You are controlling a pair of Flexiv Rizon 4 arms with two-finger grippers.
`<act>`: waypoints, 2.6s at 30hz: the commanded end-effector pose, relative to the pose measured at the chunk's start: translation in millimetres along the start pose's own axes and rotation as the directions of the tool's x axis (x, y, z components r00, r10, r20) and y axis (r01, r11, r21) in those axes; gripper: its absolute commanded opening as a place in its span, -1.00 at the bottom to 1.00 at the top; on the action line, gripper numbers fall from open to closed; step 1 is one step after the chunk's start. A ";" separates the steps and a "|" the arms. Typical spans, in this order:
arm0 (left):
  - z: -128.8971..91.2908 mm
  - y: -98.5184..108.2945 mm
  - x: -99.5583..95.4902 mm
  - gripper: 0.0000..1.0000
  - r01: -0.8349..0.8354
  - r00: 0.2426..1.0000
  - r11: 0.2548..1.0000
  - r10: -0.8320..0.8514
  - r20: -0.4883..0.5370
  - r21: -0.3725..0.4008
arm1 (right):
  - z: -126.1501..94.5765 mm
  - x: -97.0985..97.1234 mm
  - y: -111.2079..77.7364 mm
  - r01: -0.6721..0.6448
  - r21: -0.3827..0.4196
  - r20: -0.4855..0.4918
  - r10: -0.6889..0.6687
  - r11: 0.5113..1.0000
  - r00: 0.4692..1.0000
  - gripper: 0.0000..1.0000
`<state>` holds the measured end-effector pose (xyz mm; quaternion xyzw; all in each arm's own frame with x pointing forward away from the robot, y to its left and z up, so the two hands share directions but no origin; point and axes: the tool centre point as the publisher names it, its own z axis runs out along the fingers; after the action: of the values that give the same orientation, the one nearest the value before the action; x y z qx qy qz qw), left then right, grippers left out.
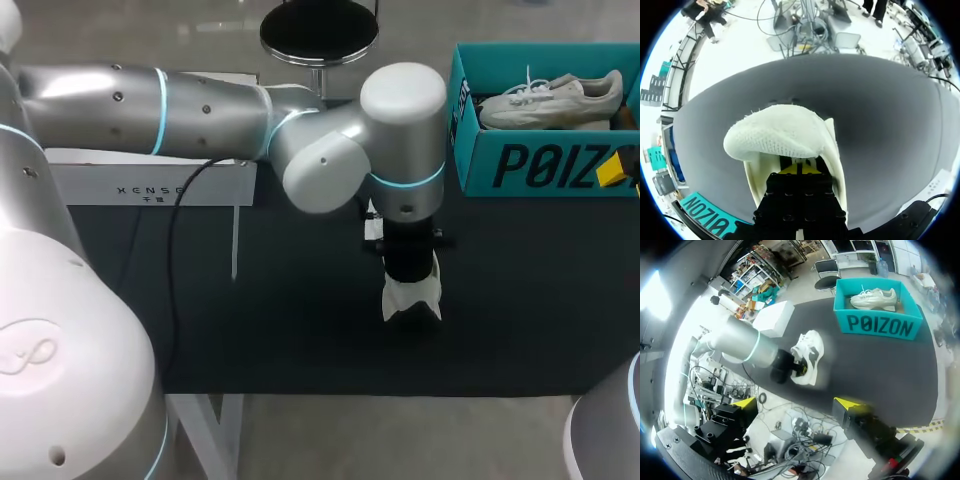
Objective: Take the shoe out of the shoebox, open the shoe tongue, remove and reinsert the insole, then place the shoe into the shoebox
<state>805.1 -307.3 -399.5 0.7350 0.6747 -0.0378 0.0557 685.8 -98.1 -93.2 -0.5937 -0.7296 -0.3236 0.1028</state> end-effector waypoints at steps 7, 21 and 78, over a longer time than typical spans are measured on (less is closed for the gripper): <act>-29.6 12.3 -4.6 -1.00 -0.019 1.000 0.999 0.020 0.016 -0.048 | 0.9 -0.3 1.9 -0.001 0.004 0.002 0.001 1.000 1.000 1.00; -61.5 53.5 -6.9 -1.00 -0.036 0.999 0.986 0.039 0.017 -0.160 | 0.9 -0.3 1.9 -0.001 0.004 0.002 0.001 1.000 1.000 1.00; -96.4 61.9 15.5 0.54 0.013 0.998 0.969 0.003 0.067 -0.247 | 0.9 -0.3 1.9 -0.001 0.004 0.002 0.001 1.000 1.000 1.00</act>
<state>867.9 -291.1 -316.1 0.7174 0.6769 0.0231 0.1630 685.7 -98.1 -93.2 -0.5936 -0.7296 -0.3236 0.1028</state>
